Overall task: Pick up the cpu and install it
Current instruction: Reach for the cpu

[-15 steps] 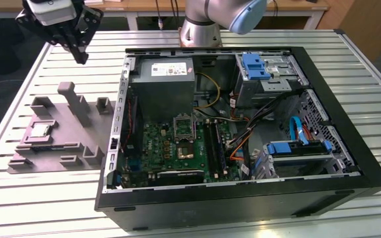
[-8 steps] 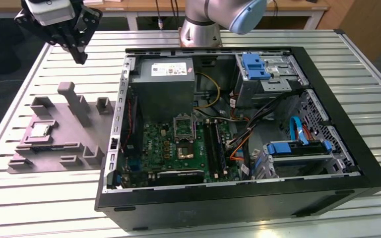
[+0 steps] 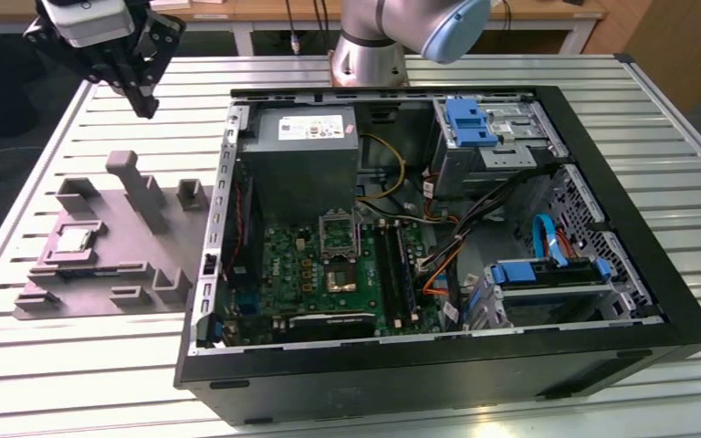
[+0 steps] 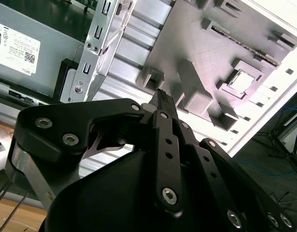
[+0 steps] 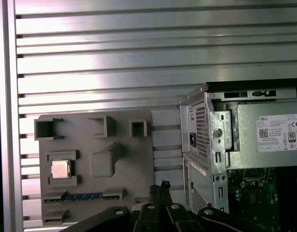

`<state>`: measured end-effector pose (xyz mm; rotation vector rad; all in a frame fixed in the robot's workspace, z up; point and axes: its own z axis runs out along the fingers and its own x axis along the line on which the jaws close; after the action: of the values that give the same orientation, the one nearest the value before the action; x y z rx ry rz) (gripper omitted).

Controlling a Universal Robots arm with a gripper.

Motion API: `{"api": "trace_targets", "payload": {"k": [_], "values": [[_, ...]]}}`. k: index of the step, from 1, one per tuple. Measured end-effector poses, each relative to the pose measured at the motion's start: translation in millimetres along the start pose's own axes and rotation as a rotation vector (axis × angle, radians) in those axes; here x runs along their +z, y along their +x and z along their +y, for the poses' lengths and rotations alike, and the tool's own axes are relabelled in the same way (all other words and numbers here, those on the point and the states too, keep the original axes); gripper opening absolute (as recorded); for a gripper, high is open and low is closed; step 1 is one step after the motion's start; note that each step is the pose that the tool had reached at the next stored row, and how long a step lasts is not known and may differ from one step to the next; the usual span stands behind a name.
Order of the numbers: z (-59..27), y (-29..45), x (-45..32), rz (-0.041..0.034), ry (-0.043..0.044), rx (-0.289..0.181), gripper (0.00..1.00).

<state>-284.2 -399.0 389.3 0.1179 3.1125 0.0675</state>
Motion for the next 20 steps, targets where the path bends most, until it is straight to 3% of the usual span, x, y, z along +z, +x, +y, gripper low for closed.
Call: {"api": "trace_targets", "payload": {"k": [20], "values": [[-0.6,7.8,-0.1,0.0,0.0,0.0,0.11]]}}
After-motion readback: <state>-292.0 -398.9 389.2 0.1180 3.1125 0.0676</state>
